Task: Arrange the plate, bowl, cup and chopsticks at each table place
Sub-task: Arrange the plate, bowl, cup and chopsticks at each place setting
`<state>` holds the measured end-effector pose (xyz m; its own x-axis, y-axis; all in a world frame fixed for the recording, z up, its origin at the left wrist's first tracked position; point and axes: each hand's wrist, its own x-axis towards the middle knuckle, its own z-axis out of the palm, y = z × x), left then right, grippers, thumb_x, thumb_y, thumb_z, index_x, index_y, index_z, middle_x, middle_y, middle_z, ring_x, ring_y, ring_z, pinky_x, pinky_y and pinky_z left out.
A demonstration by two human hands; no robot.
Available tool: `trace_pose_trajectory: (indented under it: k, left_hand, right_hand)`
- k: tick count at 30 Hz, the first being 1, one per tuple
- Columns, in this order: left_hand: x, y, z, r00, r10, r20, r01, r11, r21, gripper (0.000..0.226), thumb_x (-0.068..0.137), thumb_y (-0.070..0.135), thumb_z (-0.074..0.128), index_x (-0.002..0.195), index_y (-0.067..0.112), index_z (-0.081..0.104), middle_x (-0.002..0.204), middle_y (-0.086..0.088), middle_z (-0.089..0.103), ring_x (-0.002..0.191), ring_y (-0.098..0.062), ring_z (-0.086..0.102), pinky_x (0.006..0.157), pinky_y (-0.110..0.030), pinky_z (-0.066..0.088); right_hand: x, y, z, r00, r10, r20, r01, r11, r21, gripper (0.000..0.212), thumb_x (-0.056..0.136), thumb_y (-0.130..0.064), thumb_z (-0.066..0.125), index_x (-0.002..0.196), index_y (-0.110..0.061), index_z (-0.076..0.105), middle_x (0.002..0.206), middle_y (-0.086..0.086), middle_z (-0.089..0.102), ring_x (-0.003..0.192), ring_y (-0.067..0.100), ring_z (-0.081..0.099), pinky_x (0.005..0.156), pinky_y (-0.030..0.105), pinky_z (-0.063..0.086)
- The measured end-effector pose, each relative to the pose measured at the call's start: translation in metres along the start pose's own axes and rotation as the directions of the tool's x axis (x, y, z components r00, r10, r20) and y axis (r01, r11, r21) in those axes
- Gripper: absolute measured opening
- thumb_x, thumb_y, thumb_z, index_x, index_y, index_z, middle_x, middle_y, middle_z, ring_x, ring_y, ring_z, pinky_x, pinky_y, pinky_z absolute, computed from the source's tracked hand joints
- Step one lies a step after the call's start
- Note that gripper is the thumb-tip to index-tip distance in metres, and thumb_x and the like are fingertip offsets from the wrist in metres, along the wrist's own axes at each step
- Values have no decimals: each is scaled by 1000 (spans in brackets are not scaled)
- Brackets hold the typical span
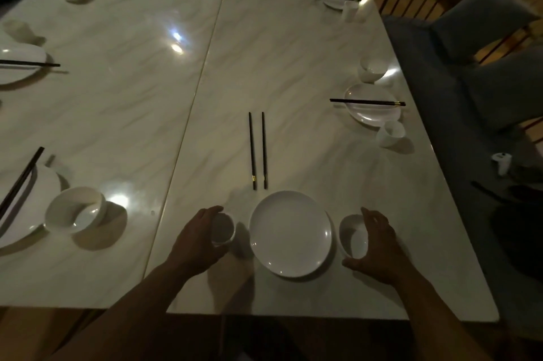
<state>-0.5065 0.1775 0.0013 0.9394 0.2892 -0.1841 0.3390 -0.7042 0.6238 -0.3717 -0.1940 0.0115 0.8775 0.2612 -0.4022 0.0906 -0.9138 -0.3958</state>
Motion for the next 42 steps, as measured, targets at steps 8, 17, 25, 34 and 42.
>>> trace_pose_trajectory:
  k: [8,17,25,34,42]
  left_hand:
    - [2,-1,2,999,-34,-11,34,999,-3,84,62,28,89,133,14,48,128,-5,57,112,-21,56,89,-28,43]
    - [3,-2,7,1000,10,-4,-10,1000,-6,83,60,37,89,131,17,50,125,-2,58,105,-15,57,84,-25,44]
    - [7,-8,10,999,37,35,-37,999,0,79,58,47,87,124,23,52,119,3,58,99,-10,56,83,-27,49]
    - [17,0,3,992,-62,110,64,998,-18,91,59,71,75,133,30,43,123,11,50,102,-8,51,78,-24,45]
    - [68,22,-8,990,-128,-52,125,991,-55,50,90,56,51,128,22,53,111,-1,67,93,-11,60,78,-29,47]
  right_hand:
    - [-6,1,3,1000,-20,-1,20,999,-30,128,66,-43,87,156,-14,0,163,5,1,149,24,10,120,34,17]
    - [-11,1,3,1000,-10,16,11,999,-32,127,67,-40,87,156,-14,1,163,5,0,149,25,11,118,33,17]
    - [-10,2,3,1000,1,28,1,999,-51,127,66,-44,87,156,-14,2,163,5,0,149,24,11,120,33,17]
    - [5,-8,-7,999,22,-33,-21,1000,7,107,68,-55,80,153,-26,23,157,0,19,143,26,25,114,41,32]
    - [59,-57,-20,985,-71,-157,83,994,73,31,85,-23,73,114,-12,67,117,8,62,108,24,60,90,24,40]
